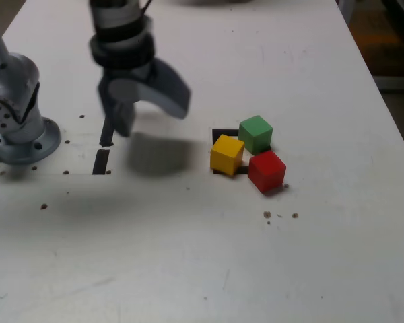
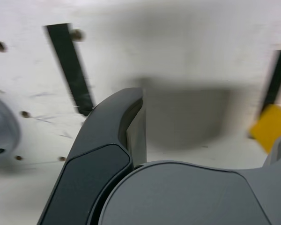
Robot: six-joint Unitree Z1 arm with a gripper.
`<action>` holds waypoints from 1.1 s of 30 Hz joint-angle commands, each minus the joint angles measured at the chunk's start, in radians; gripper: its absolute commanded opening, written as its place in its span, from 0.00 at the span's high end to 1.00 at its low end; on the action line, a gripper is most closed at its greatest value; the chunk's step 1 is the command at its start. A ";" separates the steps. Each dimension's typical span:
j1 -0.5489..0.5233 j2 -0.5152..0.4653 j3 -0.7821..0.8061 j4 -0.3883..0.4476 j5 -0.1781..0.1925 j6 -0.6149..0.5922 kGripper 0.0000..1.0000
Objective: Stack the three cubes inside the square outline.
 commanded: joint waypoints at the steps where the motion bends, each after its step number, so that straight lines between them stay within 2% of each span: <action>1: -0.006 0.031 -0.092 0.033 -0.006 0.001 0.00; 9: -0.043 0.152 -0.388 0.164 -0.012 0.001 0.01; 19: -0.128 0.289 -0.642 0.228 -0.038 -0.020 0.01; 25: -0.185 0.352 -0.716 0.255 -0.068 -0.079 0.01; 33: -0.205 0.396 -0.690 0.258 -0.123 -0.197 0.01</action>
